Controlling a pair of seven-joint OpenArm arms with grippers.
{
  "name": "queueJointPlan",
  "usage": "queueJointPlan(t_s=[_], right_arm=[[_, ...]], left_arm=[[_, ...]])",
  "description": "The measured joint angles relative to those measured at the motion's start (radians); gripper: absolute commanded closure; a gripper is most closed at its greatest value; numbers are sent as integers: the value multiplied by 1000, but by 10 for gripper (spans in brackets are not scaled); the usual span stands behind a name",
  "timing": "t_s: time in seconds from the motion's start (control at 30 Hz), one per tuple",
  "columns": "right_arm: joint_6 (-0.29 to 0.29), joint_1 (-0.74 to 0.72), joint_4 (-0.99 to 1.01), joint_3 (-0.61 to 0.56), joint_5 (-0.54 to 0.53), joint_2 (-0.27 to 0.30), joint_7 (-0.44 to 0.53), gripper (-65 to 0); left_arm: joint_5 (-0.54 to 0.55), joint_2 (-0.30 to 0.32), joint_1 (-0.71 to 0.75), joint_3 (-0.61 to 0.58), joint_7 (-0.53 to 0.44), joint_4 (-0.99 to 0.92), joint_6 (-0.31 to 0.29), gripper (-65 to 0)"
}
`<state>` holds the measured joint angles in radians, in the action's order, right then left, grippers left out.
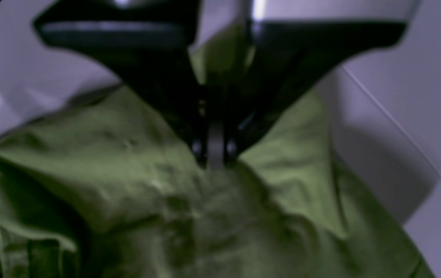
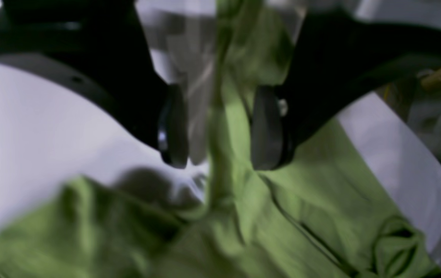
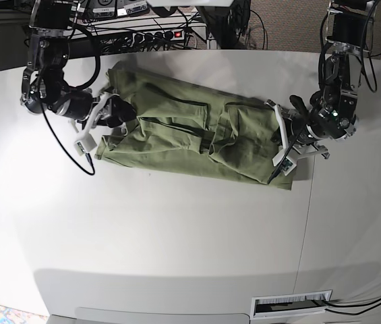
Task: Fold the T-shirt properly
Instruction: 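Regrasp the shirt end with the right gripper, keeping the left gripper holding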
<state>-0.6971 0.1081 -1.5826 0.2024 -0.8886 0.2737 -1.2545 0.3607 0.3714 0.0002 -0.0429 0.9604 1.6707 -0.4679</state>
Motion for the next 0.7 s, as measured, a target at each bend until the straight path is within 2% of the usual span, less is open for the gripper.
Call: queueJointPlan(t_s=[0.13,0.33,0.5,0.53,0.7], right_arm=[[0,0,0,-10,26,-58,36,-288],[0,0,0,-9,61,-69,69,-288],[-8,-5,38,-9,121,-103,169,-284],[-8,-6,46,-9,121,-106,174,-264],[-3,-8,53,-7,127,-105,178,-62]], left_arm=[[0,0,0,0,0,0,0,0],[0,0,0,0,0,0,0,0],[4,0,0,0,0,0,-1,0],[4,0,0,0,0,0,-1,0],[15,0,0,0,0,0,-1,0]])
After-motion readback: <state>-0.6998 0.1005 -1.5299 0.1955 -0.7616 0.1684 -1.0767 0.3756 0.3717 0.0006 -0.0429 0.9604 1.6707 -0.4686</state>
